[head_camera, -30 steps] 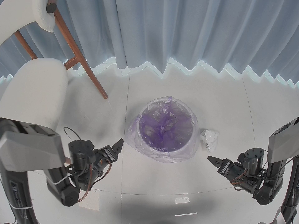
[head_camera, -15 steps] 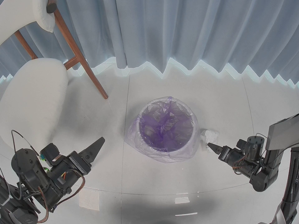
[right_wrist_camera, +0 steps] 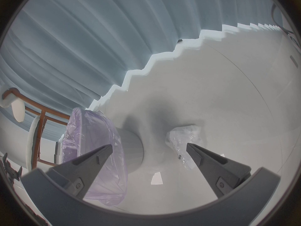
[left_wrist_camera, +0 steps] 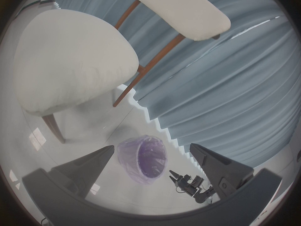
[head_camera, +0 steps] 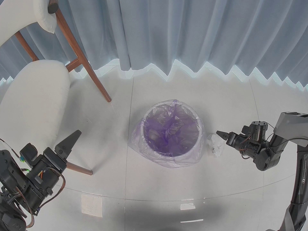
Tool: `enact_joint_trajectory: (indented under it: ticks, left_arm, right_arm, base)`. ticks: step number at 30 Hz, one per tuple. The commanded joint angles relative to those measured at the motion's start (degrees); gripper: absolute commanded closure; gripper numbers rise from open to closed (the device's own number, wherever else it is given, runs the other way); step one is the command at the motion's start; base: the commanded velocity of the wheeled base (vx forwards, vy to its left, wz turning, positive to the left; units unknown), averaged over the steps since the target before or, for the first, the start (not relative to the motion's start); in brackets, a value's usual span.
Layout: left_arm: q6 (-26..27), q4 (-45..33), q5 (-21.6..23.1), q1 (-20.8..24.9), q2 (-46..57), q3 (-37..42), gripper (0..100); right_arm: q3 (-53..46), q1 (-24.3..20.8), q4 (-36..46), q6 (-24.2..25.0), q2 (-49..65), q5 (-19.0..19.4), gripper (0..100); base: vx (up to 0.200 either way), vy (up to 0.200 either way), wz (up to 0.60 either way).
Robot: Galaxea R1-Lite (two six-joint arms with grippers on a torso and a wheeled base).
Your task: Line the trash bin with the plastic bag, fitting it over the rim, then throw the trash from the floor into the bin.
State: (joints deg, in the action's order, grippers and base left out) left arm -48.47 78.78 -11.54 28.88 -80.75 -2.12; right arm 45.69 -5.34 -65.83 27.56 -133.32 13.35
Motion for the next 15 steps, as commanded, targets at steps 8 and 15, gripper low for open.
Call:
enact_joint_trajectory:
  ticks: [8,15]
  left_arm:
    - [3.9,-1.0,16.5,-3.0,4.4,-1.1,0]
    - [3.9,-1.7,15.9,-3.5,4.6,-1.3,0]
  right_arm:
    - [-1.0,-3.5,-2.6,-0.8,-1.2,0.6,0]
    - [1.2,-4.0,-2.6,-0.8,-2.8,1.0,0]
  base:
    - [0.125,0.0,0.0]
    - [0.2,0.0,0.0]
